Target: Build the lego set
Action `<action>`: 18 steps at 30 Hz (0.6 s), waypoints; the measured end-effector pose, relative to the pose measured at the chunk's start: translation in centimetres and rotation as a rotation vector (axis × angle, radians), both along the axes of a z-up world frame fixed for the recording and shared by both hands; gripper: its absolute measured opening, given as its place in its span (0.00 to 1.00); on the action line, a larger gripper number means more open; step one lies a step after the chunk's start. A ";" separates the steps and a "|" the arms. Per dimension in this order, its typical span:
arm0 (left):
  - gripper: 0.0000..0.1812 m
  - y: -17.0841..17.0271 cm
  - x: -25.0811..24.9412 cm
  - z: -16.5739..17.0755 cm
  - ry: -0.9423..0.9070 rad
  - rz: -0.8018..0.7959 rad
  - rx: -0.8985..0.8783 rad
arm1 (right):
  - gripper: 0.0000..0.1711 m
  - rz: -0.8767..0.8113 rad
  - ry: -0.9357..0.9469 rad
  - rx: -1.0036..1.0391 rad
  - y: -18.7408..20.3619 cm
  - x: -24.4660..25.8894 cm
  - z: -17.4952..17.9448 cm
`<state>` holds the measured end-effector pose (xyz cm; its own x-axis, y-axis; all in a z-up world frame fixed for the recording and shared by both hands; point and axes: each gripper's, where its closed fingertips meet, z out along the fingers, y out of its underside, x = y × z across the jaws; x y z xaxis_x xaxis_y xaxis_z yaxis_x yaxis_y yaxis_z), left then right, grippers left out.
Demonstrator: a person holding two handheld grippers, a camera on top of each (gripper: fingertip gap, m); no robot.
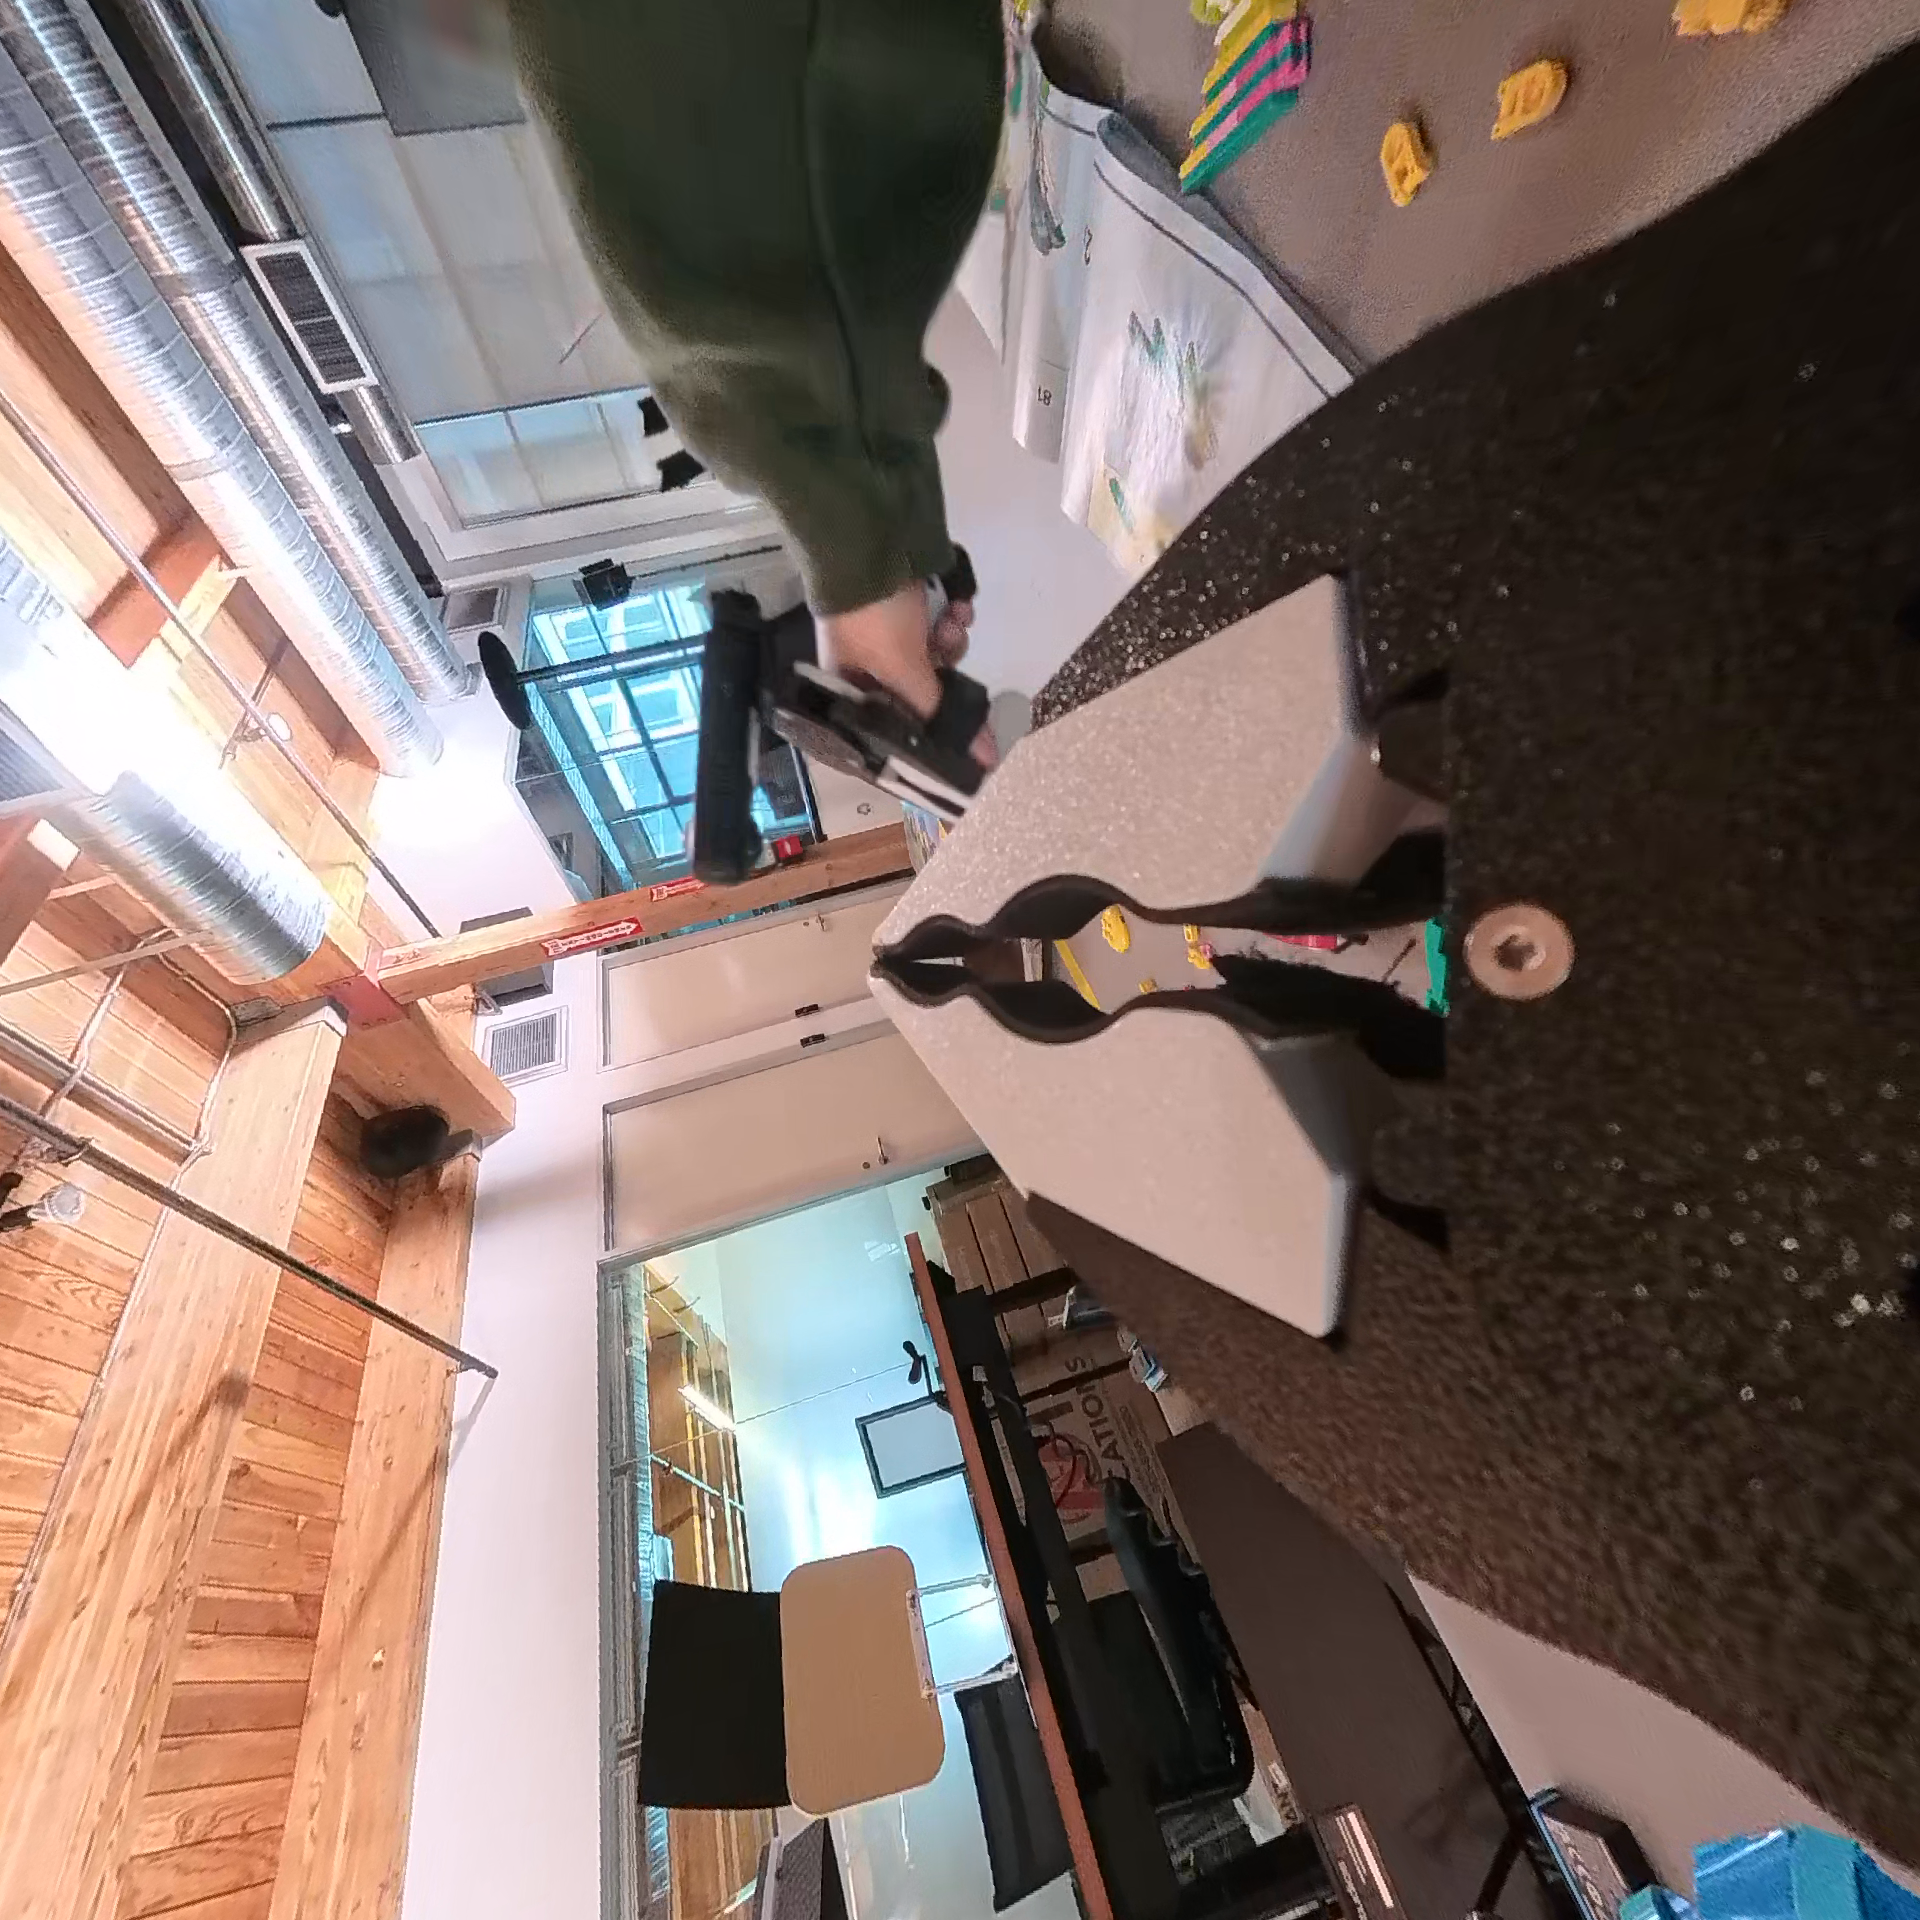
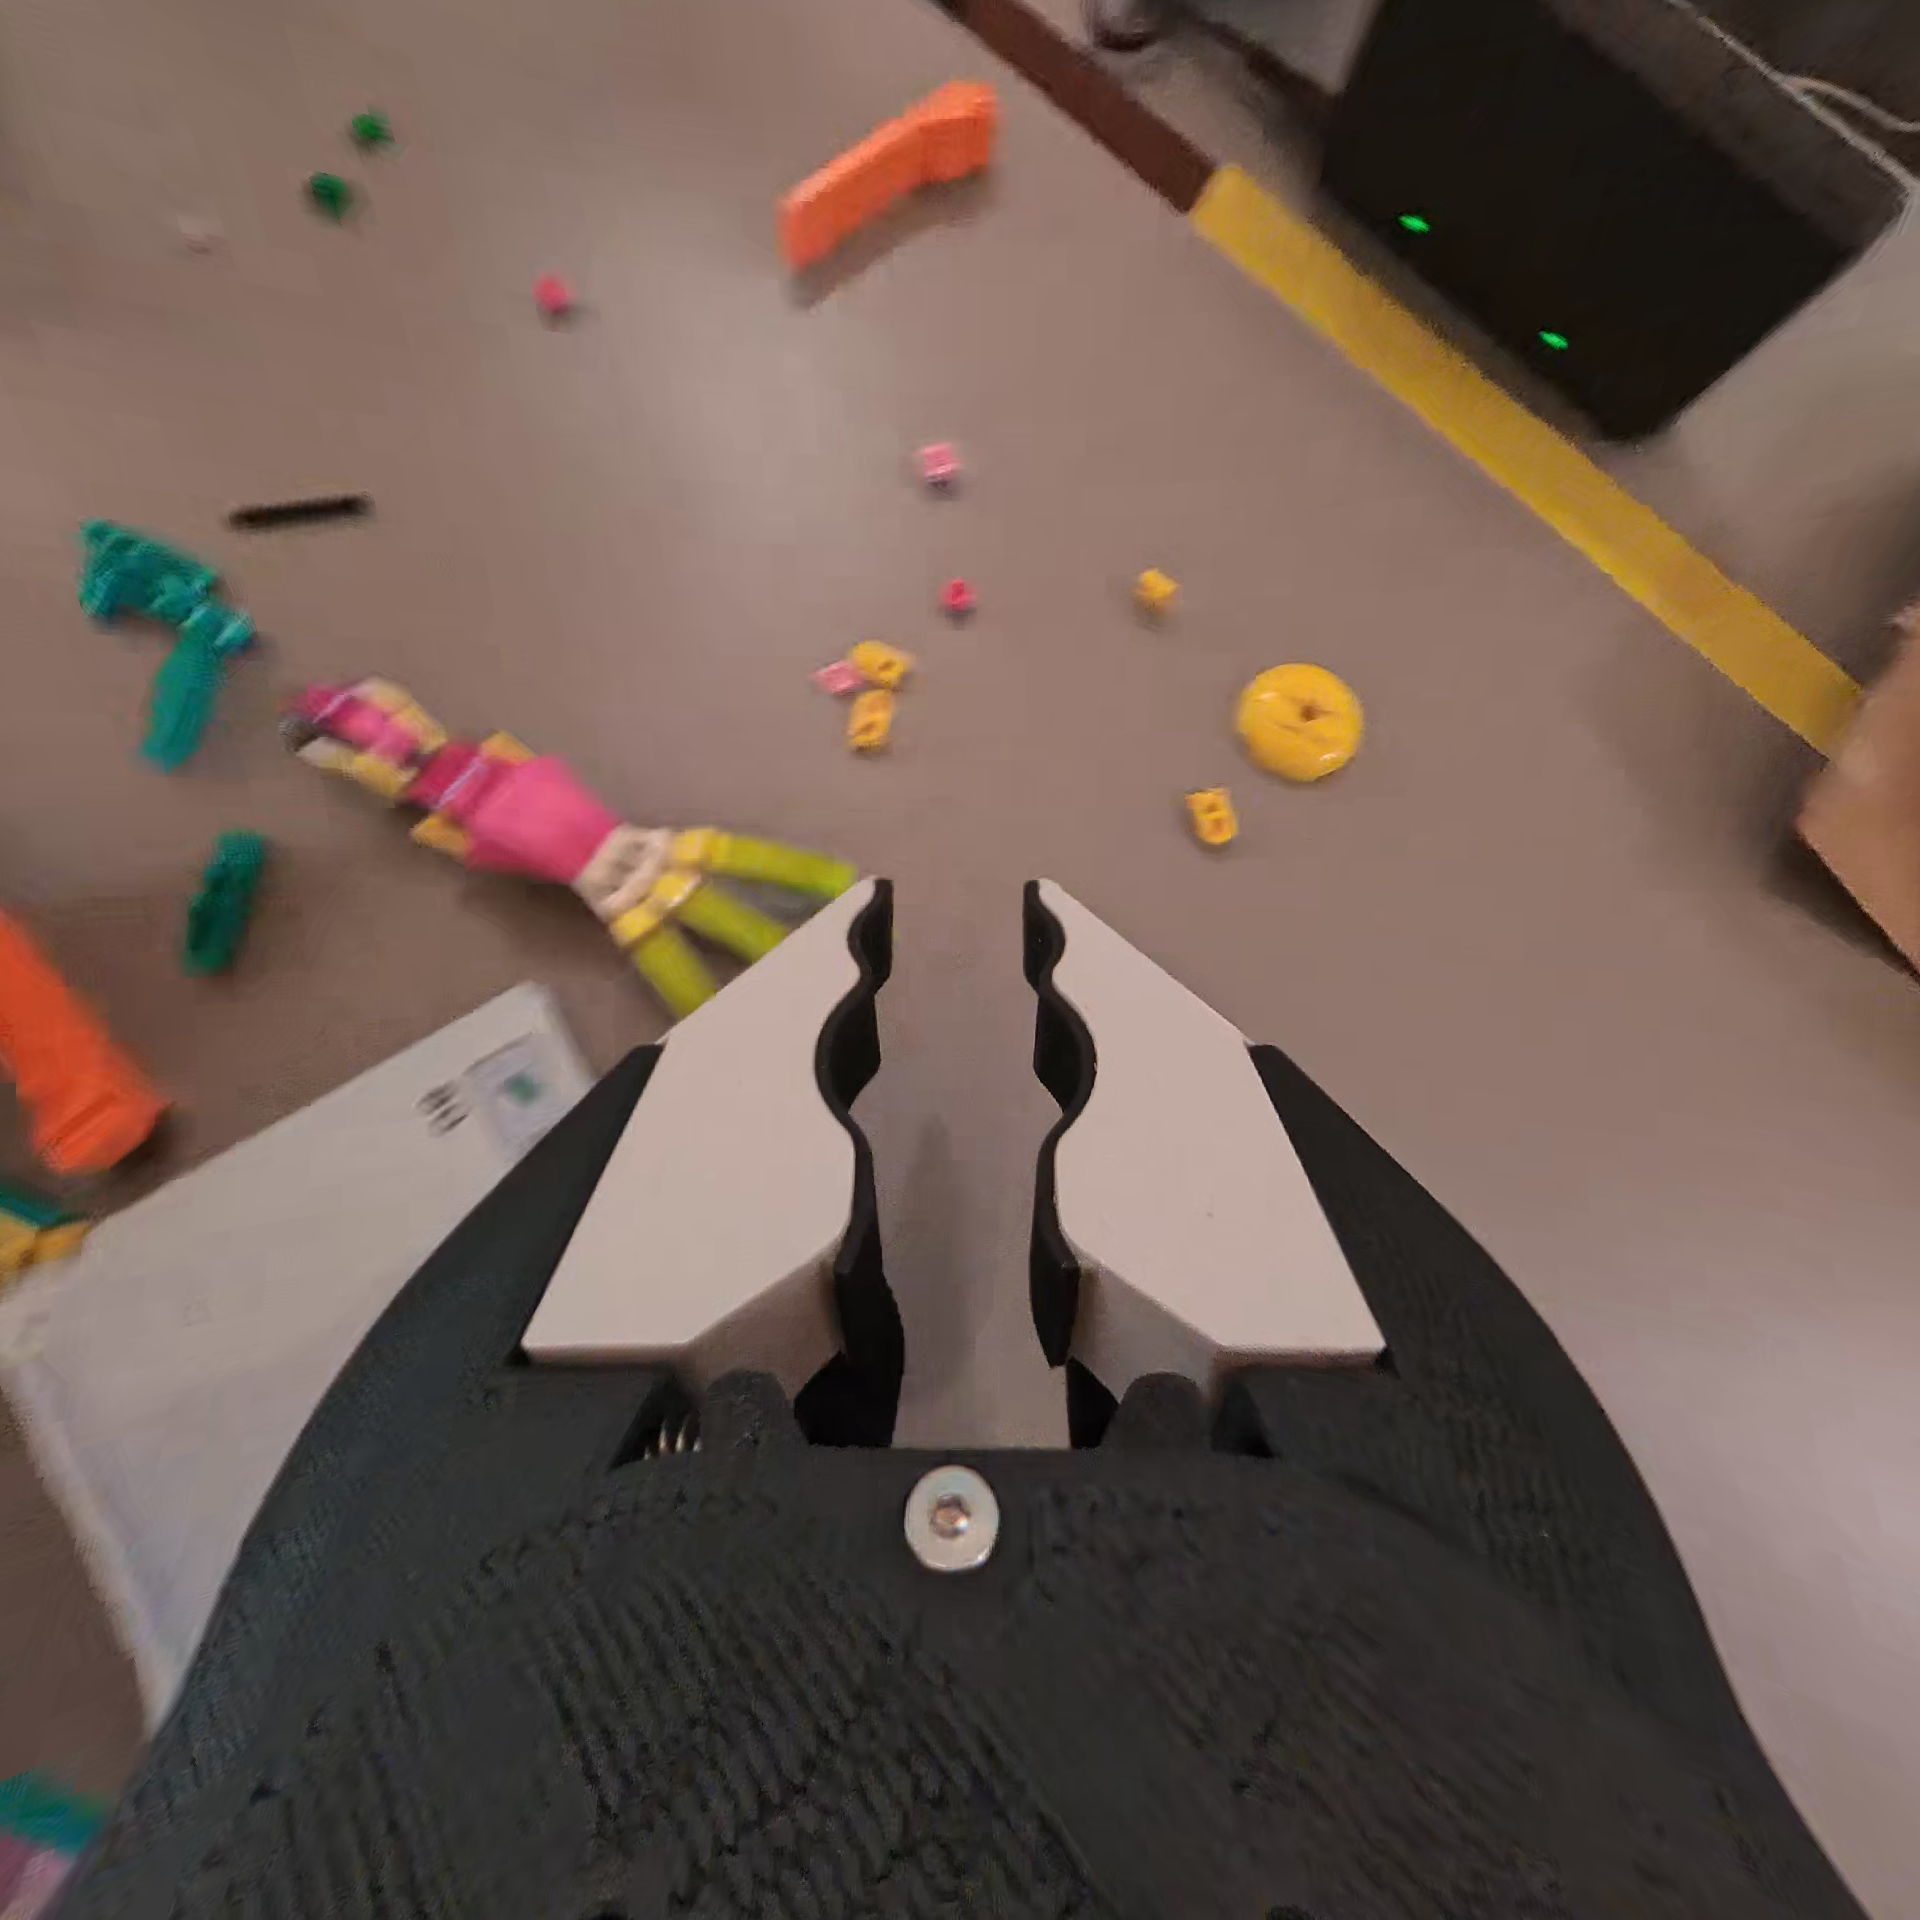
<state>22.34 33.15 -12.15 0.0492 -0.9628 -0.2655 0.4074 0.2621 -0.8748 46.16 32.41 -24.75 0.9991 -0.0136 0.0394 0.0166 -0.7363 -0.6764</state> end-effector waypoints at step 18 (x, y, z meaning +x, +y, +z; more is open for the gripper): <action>0.00 0.1 0.5 -0.5 0.024 -0.003 0.002 | 0.04 0.069 0.023 -0.026 2.9 6.1 -4.5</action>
<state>22.80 33.26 -12.63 0.0399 -0.9624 -0.2686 0.3873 0.2627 -0.8837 52.30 35.30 -29.22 0.9983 0.0557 0.0162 0.0526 -0.7513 -0.6578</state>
